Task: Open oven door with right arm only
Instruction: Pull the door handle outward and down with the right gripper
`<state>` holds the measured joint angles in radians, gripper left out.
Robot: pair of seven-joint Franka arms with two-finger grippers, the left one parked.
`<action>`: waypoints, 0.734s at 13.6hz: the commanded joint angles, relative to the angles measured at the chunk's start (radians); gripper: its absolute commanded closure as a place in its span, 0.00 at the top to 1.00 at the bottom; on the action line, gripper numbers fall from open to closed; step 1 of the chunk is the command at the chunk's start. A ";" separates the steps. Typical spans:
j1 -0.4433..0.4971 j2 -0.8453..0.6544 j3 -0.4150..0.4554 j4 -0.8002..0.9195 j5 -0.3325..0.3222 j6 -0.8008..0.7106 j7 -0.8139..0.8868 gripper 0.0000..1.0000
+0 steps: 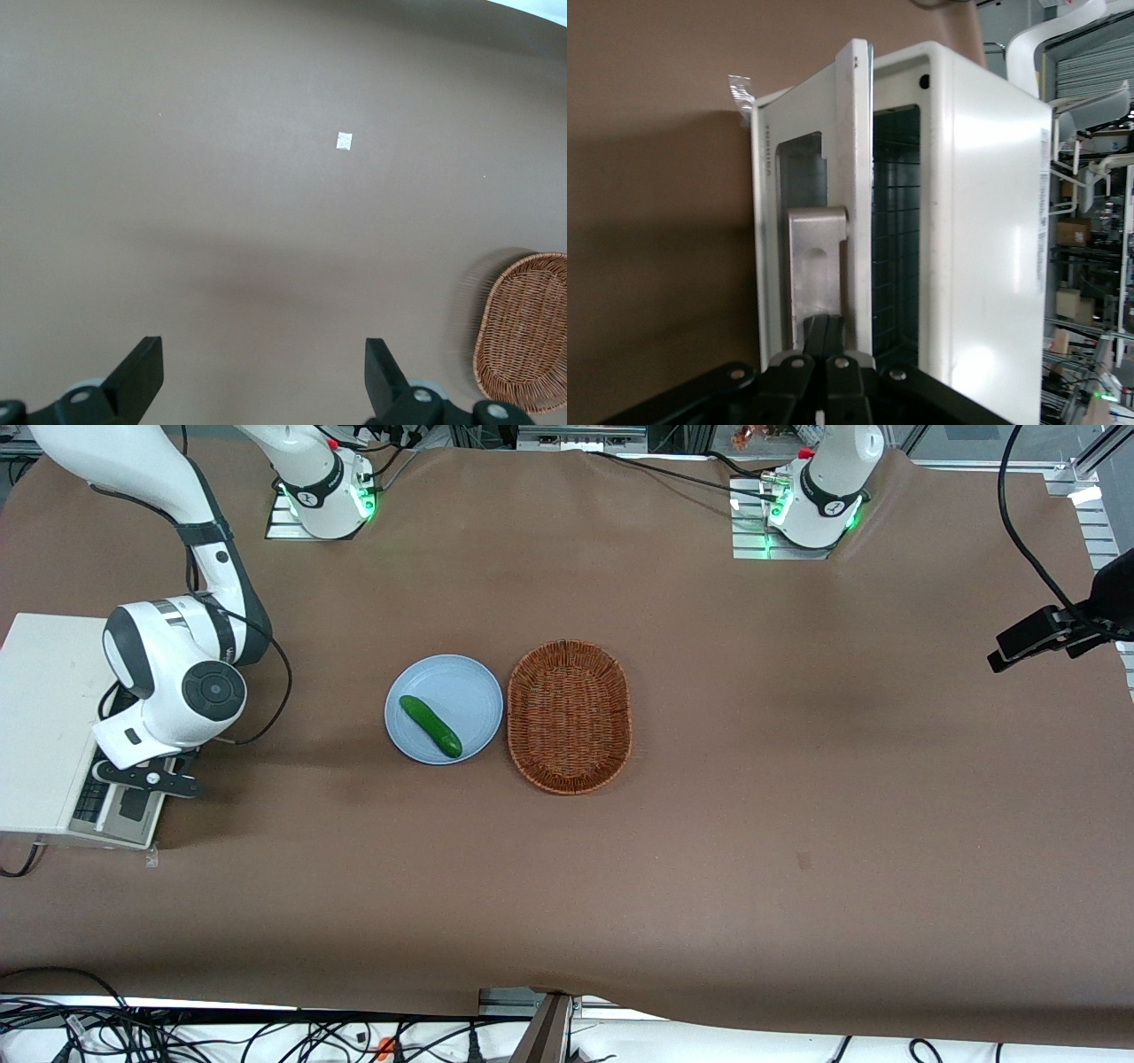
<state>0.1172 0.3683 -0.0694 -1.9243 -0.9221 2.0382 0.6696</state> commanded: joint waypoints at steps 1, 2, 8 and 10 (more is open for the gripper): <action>-0.022 0.043 -0.006 -0.033 0.028 0.091 0.025 0.00; -0.022 0.050 -0.003 -0.033 0.028 0.106 0.025 0.00; -0.021 0.104 0.000 -0.024 0.083 0.189 0.038 0.00; -0.022 0.129 -0.001 -0.022 0.086 0.226 0.039 0.00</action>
<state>0.1324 0.4318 -0.0370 -1.9561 -0.8106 2.2189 0.7007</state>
